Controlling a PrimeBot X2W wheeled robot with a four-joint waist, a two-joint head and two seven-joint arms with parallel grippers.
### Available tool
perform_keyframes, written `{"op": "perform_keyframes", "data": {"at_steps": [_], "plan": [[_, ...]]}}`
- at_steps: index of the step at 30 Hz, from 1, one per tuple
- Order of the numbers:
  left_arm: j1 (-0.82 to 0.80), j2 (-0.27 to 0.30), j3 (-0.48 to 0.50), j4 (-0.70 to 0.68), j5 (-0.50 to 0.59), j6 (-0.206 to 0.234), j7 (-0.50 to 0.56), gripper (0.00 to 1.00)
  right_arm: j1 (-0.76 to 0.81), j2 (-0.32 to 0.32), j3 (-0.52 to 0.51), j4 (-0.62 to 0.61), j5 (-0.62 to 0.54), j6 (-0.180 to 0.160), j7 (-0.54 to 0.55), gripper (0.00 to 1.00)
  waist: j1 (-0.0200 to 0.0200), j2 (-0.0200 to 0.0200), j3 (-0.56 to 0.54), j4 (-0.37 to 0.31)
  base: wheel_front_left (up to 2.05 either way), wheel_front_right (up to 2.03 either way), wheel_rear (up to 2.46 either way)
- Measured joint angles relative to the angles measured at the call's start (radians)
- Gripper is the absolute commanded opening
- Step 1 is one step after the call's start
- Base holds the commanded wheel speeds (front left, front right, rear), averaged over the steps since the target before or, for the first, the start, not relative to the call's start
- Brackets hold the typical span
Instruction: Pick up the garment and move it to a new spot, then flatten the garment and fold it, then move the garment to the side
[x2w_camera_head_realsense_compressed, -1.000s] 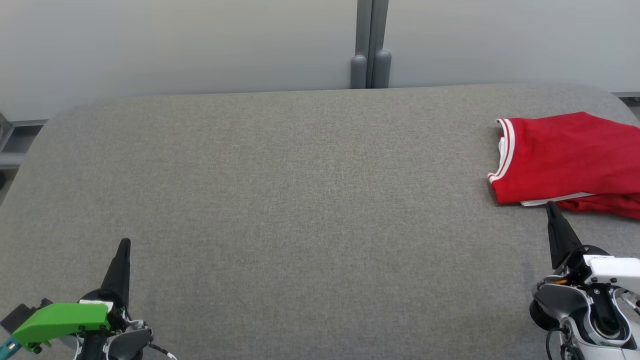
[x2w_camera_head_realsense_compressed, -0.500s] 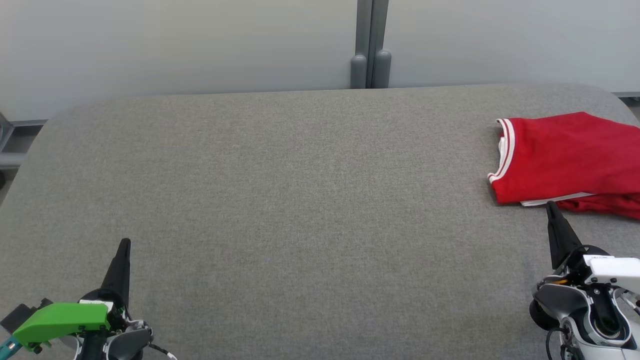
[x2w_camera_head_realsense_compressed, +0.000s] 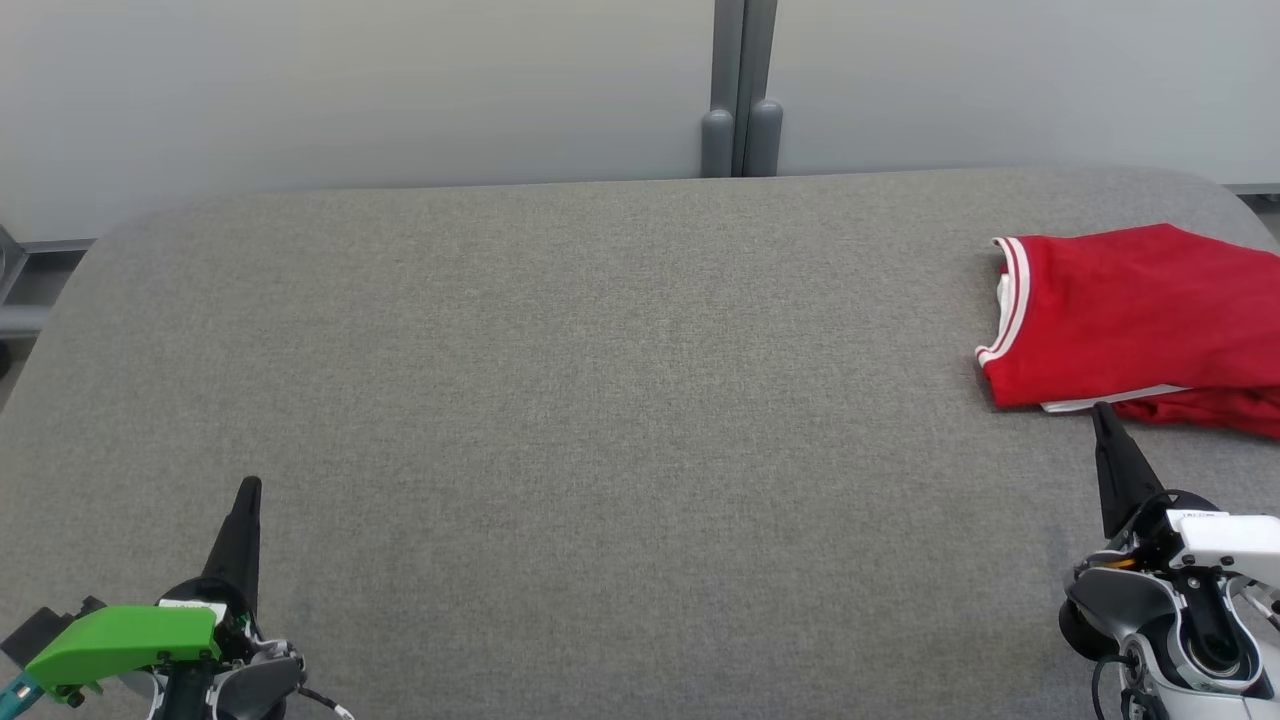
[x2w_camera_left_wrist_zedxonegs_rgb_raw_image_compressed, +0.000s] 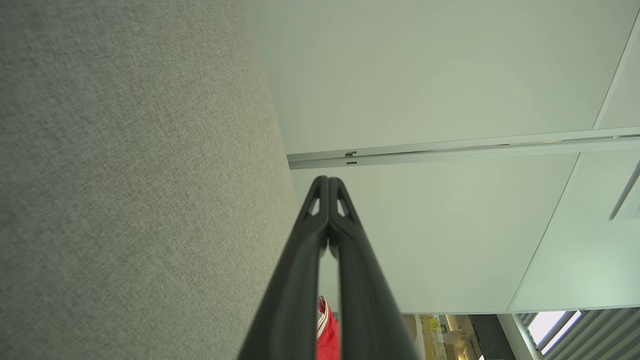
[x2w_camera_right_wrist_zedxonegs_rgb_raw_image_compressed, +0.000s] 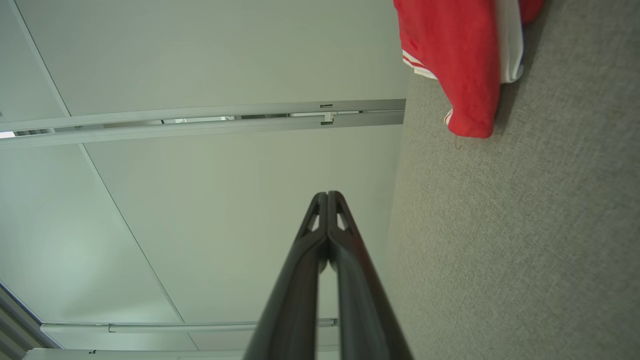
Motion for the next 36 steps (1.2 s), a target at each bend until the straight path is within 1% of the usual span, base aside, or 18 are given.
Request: {"op": "perform_keyframes", "data": {"at_steps": [36], "plan": [[0.0, 0.0, 0.0, 0.0, 0.0, 0.0, 0.0, 0.0, 0.0, 0.0, 0.0, 0.0, 0.0, 0.0, 0.0, 0.0, 0.0, 0.0, 0.0, 0.0, 0.0, 0.0, 0.0]]}}
